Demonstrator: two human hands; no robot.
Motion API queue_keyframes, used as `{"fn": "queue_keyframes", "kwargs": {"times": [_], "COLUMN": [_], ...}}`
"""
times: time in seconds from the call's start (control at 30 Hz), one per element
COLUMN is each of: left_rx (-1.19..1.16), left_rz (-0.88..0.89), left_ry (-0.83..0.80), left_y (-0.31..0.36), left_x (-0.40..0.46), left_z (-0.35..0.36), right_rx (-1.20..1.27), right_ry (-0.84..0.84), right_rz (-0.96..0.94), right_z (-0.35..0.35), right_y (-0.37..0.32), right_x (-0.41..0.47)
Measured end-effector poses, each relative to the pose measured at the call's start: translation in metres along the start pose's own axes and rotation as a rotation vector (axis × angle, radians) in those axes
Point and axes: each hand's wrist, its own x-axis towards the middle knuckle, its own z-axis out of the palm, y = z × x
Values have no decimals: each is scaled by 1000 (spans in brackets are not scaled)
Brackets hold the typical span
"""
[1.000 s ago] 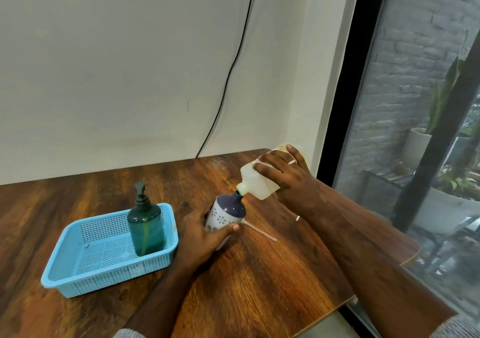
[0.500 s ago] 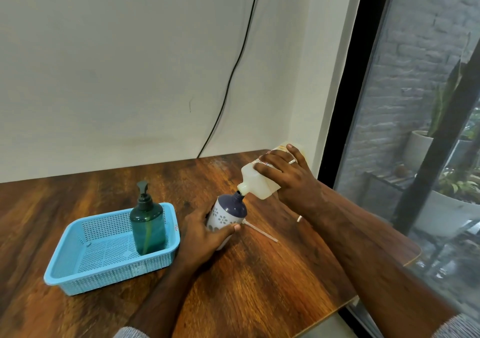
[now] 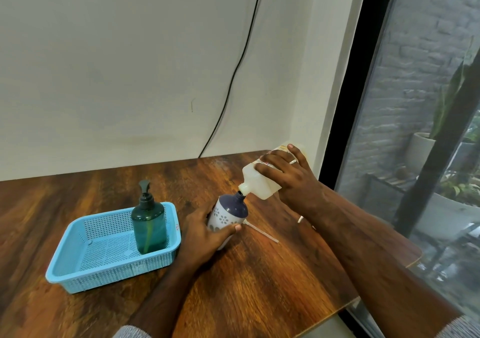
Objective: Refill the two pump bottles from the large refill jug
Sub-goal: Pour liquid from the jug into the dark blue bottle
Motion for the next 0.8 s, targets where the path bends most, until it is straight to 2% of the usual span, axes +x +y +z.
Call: {"fn": "queue_keyframes", "kwargs": {"times": [0.8], "left_rx": [-9], "left_rz": [-22], "left_ry": [12], "left_y": [-2], "left_x": [0], "left_z": [1], "right_rx": [-35], "right_ry": [15], "right_rz": [-49], "right_z": [-6], "right_y": [-1], "right_x": [7]}}
